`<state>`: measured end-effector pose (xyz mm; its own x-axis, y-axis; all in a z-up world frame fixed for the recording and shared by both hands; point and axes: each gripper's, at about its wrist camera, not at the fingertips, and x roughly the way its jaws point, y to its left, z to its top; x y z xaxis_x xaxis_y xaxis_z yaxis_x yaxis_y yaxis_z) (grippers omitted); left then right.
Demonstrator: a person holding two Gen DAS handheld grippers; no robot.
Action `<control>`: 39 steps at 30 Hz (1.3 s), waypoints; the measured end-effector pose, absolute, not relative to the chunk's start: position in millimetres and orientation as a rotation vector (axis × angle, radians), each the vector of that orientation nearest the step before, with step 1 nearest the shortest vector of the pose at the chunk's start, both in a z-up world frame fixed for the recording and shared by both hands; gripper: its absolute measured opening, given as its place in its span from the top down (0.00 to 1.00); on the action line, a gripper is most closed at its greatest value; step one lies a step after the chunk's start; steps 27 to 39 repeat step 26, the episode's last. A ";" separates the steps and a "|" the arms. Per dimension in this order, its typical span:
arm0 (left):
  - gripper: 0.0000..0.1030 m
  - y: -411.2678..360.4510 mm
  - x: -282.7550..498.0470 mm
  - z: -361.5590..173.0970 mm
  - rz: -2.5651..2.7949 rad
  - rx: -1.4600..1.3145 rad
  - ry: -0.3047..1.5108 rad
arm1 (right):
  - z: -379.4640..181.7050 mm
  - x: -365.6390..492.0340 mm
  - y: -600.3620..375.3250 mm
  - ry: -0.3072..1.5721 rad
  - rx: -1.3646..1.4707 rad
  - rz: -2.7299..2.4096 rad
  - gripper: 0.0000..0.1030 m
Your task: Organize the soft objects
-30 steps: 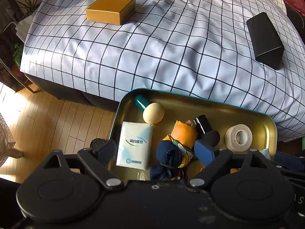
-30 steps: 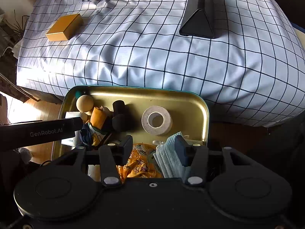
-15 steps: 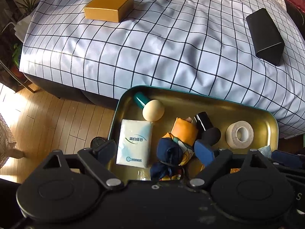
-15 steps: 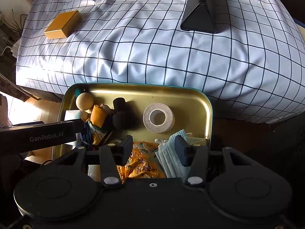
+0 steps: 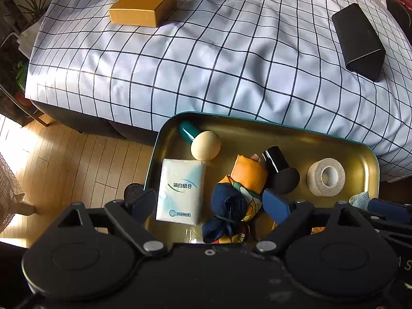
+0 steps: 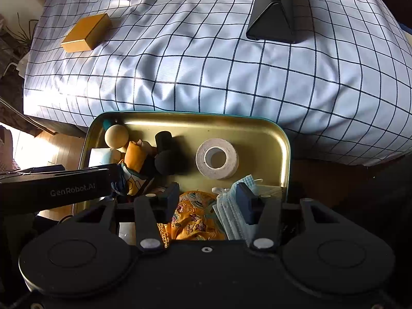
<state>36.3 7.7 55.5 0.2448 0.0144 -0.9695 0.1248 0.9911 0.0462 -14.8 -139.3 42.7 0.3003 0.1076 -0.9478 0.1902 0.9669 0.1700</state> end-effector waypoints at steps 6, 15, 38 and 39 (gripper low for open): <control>0.13 7.5 36.7 53.7 -0.071 0.133 1.324 | 39.4 -13.1 -139.9 1.280 0.271 -0.051 0.52; 0.13 7.5 34.9 57.6 -0.088 0.124 1.314 | 40.2 -12.0 -137.4 1.281 0.262 -0.055 0.52; 0.13 9.2 33.2 60.7 -0.073 0.104 1.305 | 42.2 -14.1 -136.4 1.274 0.254 -0.056 0.52; 0.13 9.2 33.2 60.7 -0.073 0.104 1.305 | 42.2 -14.1 -136.4 1.274 0.254 -0.056 0.52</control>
